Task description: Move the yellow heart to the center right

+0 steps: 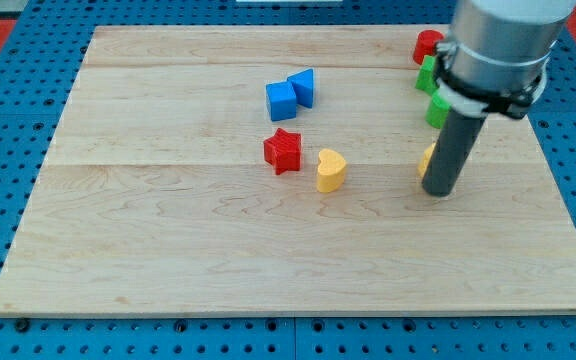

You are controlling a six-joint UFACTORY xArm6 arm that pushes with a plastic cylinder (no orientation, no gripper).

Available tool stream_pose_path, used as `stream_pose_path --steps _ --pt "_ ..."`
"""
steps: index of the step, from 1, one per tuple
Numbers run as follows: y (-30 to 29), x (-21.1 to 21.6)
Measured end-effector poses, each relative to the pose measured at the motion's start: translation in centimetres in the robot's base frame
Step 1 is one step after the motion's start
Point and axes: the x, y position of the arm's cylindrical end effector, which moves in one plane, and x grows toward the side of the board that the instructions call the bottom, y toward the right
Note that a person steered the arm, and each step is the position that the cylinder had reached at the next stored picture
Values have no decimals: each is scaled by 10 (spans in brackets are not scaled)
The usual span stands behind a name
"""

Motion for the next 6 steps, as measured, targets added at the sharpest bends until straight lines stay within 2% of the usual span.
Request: stream_pose_path --steps 1,4,5,6 --pt "22 -21" --pt "16 -13" --pt "10 69" --pt "-90 69"
